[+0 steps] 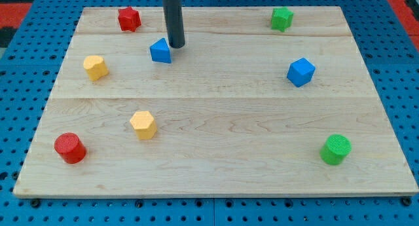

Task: Move the blue triangle horizontal right to the yellow heart

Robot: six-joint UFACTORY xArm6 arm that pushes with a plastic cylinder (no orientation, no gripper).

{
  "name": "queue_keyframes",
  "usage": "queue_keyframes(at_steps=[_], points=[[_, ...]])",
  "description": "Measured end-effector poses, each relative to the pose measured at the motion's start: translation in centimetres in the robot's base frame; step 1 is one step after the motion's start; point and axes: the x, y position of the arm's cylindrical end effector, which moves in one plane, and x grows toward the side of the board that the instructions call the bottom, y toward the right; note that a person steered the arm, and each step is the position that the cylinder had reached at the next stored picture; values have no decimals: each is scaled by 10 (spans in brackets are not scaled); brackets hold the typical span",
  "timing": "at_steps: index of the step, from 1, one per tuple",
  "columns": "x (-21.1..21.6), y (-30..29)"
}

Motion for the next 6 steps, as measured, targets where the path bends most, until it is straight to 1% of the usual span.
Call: queue_keyframes(at_steps=[1, 2, 3, 4, 5, 6], points=[[-10, -41], [16, -48], [38, 4], [92, 4], [90, -14], [62, -43]])
